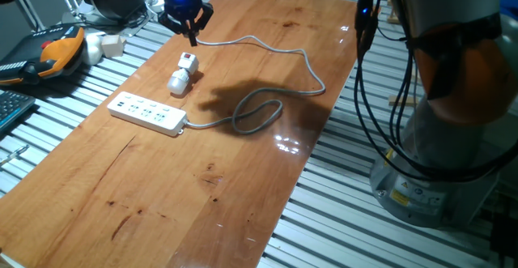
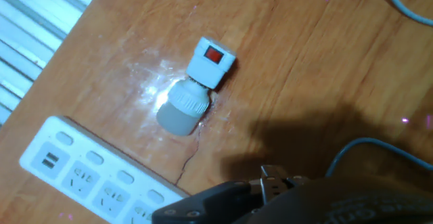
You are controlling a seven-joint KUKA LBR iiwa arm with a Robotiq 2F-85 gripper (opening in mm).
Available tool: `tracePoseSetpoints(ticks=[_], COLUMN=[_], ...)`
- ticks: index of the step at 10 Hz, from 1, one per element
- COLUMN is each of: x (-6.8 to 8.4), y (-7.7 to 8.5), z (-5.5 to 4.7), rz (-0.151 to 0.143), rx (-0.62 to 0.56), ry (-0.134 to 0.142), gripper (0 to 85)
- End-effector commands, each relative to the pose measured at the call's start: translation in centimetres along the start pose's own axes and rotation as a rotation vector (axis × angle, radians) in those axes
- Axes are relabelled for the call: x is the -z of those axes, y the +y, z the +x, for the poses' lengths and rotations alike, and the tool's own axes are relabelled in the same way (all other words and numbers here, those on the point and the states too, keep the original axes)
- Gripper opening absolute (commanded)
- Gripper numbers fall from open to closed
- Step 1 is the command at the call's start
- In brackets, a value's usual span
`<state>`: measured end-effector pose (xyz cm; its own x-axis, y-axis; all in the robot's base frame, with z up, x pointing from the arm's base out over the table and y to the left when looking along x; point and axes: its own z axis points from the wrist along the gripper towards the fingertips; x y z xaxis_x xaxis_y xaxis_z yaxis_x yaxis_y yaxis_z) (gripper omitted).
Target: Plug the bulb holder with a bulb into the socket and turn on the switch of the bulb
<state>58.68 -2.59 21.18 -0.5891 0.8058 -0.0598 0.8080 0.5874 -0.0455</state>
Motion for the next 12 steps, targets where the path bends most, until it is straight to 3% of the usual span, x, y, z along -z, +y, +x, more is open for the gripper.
tracePoseSetpoints(ticks=[1,4,7,10,12], x=[0.0,-1.1,-3.0,-4.8,-5.7], y=[-0.1,1.4,2.3,3.0,3.4], z=[0.0,-2.2,-4.0,-5.9,-6.4], rz=[-0.006,-0.029,-0.055,-0.072,-0.080], rx=[-0.002,-0.057,-0.144,-0.167,-0.228], ry=[-0.001,-0.013,-0.065,-0.063,-0.073], gripper=[0.0,0.0,0.0,0.0,0.0])
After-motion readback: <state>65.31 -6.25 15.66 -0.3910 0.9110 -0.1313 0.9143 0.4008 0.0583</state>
